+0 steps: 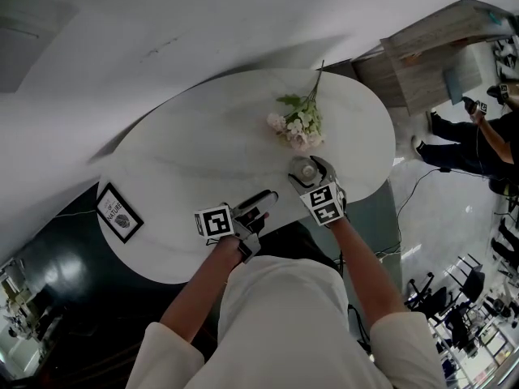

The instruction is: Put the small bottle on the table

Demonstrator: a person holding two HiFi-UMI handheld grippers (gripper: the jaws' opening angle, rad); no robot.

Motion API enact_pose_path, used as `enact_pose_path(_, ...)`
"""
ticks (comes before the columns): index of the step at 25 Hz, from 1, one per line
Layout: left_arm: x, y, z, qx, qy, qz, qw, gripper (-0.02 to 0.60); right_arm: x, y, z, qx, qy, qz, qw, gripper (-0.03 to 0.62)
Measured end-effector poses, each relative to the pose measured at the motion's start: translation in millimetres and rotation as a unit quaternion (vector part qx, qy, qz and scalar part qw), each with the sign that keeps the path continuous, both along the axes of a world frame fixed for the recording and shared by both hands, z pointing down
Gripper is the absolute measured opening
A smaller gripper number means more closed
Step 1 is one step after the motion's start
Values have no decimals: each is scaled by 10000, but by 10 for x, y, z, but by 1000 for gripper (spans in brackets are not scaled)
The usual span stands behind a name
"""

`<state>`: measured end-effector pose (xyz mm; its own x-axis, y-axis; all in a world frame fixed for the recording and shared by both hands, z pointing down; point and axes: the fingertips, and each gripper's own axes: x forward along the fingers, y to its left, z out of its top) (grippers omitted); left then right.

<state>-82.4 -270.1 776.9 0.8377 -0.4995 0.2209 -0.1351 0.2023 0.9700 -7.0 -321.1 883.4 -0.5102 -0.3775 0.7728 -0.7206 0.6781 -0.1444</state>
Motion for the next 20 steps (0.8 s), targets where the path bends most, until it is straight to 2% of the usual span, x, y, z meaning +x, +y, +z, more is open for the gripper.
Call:
enact_pose_path(6,-57,80,-69,105,-19,-2,9999,171,-7,30,35,8,224,-128,9997,351)
enact_pose_path(10,-71,172,-95,178,-70,92,9998,139,2,34,28,-77,188,-76,9998,365)
enact_pose_path(20,63,327,-242,680,-487,562,9949,92,61,51,-642,259,-105,97,9996,365)
